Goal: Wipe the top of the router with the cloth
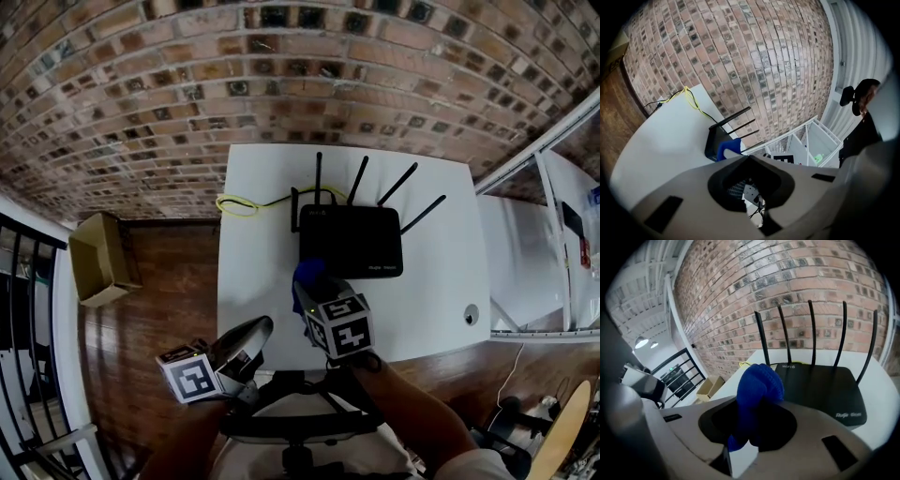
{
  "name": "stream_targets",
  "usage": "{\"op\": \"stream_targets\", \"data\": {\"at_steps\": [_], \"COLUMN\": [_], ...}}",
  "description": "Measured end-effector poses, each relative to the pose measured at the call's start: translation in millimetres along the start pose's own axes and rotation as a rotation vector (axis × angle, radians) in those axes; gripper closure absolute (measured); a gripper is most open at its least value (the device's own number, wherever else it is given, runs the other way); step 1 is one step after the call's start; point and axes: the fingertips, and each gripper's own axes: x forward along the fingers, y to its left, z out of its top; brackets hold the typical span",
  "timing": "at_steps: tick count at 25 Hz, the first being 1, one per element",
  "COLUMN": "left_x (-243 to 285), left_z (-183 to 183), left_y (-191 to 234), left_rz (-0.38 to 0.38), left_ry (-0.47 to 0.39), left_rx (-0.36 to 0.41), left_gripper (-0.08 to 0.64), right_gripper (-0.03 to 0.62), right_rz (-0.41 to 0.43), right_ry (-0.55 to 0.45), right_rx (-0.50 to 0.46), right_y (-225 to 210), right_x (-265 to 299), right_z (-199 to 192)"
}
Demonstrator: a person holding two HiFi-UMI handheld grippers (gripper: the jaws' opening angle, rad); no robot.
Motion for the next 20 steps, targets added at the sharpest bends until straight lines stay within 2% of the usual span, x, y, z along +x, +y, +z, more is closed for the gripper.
{"op": "stream_targets", "data": {"at_steps": [3,7,15,20], "left_x": [14,35,70,76], "left_z": [1,-4,-18,-20], "left_y": [-9,-25,-44,-48], "left_rz": [-0.006,-0.016,-0.011,0.002], "left_ry": [-0.013,-0.033,-0.042,-0.035], "left_rx": [0.012,0.008,0.025,0.020], "left_gripper": [0.555,0.555,0.555,0.555], "right_gripper": [0.482,0.482,0.482,0.482], "right_rz": [-0.032,-0.091,-0.248,-0.313], "right_ry": [0.000,0.066,0.187,0.256], "right_rx": [-0.065,-0.117,-0.102,-0.100], "right_y": [-31,-92,-224,-258], "right_x": [-20,-41,-57,-49], "right_z": [7,7,19,24]}}
